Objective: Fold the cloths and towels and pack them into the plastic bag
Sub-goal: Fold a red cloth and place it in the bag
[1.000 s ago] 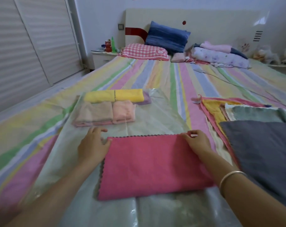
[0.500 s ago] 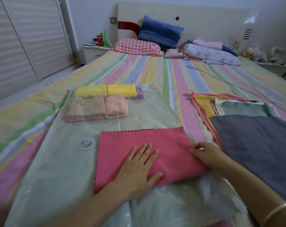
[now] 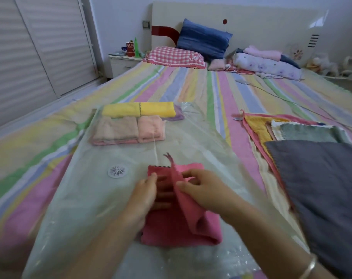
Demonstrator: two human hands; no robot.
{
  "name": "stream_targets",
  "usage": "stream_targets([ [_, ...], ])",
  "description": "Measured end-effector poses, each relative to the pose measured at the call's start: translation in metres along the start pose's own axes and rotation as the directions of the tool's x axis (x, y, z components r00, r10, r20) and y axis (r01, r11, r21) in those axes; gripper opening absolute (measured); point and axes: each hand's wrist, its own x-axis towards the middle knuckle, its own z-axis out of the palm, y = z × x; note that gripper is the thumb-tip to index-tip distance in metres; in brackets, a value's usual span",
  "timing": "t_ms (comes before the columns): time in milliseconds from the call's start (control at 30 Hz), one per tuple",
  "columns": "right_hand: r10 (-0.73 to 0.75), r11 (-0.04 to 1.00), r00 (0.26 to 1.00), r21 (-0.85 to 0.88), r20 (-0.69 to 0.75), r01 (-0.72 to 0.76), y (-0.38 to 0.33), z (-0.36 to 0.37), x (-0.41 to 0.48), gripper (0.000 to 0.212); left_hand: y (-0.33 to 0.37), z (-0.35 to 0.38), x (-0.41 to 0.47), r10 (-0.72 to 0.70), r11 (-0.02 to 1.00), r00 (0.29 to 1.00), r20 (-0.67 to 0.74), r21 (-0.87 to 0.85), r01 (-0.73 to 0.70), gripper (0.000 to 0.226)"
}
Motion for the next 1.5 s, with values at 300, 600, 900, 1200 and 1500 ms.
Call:
stream_targets([
  [300, -0.195, 0.949, 0.981, -0.257, -0.021, 0.183, 0.028, 0.037, -0.016, 0.022, 0.002, -0.032, 0.004, 0.195, 0.853, 0.979, 0.062, 0.482, -0.201, 0.009],
  [600, -0.641, 0.657, 0.768, -0.528, -0.016, 0.537, 0.079, 0.012, -0.046, 0.022, -0.011, -0.045, 0.013, 0.316, 0.78, 0.948, 0.027, 0.561, -0.276, 0.037],
  [900, -0.61, 0.517, 0.773, -0.653, 0.174, 0.554, 0.091, 0.016, -0.05, 0.057, -0.016, -0.027, -0.042, 0.654, 0.107, 0.603, 0.457, 0.733, -0.672, 0.026],
  [1200, -0.548, 0.742, 0.822, -0.543, -0.154, 0.393, 0.087, 0.008, -0.048, 0.04, -0.041, -0.041, -0.046, 0.434, 0.08, 0.663, 0.61, 0.707, -0.702, 0.074],
  [1500, -0.39, 0.921, 0.834, -0.154, -0.389, 0.359, 0.081, -0.016, -0.06, 0.023, -0.024, -0.039, -0.065, 0.445, 0.682, 0.742, 0.502, 0.347, -0.644, 0.025],
])
